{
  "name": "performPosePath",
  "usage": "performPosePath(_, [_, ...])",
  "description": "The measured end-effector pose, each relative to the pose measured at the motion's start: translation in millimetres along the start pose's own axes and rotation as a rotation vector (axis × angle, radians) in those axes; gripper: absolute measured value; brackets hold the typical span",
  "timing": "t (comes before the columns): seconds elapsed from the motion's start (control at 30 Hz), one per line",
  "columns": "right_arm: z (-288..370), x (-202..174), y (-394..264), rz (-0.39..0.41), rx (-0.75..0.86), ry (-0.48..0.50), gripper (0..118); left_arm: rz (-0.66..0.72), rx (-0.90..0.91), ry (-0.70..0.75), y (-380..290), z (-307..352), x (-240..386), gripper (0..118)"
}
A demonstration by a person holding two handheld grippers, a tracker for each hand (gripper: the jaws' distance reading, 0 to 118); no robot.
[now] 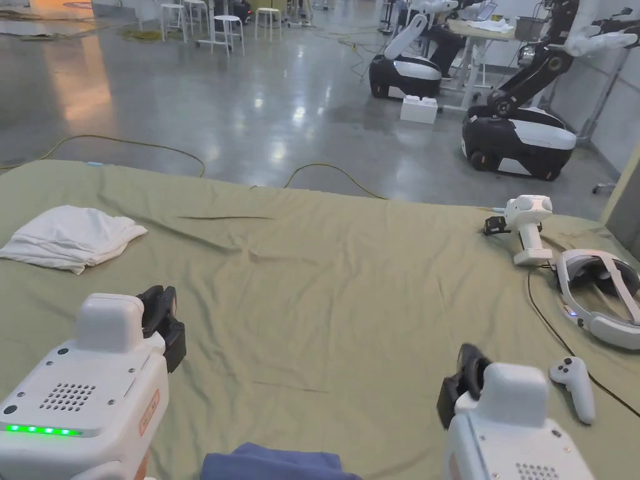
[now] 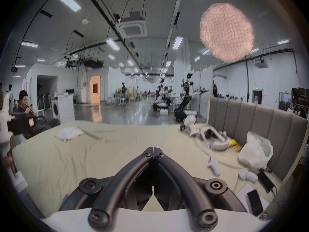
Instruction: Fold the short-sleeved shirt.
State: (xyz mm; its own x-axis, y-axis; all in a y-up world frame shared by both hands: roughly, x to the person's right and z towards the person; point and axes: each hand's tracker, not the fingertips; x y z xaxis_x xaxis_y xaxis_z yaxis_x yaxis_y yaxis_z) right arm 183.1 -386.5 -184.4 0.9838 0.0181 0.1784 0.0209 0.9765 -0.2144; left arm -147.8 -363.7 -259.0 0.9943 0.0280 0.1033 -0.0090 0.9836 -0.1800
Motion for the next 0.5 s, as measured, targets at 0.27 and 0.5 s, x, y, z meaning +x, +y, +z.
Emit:
performPosePath(0.27, [16.7, -78.0, -106.2, 0.093, -0.288, 0.236, 0, 0.060, -0.189, -0.006, -49.0, 14.9, -35.3, 12])
performPosePath(0.5, [-8.2, -106.6, -170.3, 0.190, -0.390, 0.156, 0, 0.210, -0.381, -0.064, -89.9, 24.1, -65.1, 12])
